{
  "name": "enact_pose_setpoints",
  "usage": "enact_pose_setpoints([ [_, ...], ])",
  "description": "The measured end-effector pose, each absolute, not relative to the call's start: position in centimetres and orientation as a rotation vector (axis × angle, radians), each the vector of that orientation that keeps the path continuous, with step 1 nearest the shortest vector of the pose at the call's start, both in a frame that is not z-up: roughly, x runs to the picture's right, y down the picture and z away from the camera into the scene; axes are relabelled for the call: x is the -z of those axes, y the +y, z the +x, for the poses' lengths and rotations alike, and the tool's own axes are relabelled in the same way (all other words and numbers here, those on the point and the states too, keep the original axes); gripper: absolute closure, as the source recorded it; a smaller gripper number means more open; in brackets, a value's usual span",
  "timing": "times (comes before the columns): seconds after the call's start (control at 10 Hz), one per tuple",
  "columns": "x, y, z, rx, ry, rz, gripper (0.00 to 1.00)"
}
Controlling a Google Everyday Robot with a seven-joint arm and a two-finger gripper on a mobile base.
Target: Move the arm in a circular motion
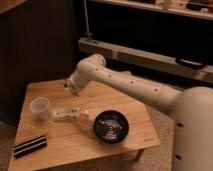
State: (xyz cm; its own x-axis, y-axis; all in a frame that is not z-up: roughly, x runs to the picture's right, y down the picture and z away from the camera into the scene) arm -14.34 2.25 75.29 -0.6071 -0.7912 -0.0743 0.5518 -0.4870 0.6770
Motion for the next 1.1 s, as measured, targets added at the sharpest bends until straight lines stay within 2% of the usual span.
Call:
enact_pose_setpoints([
  [0.2,-74.2,4.3,-12.0,2.091,-0.759,0.448,0.96],
  [0.4,-72.4,6.8,-12.9,2.102,-0.773,0.436,0.96],
  [0.8,-66.6,14.0,-20.3,2.181,-0.907,0.439,0.96],
  [1.1,-64.0,18.8,-25.7,2.216,-1.075,0.454,0.96],
])
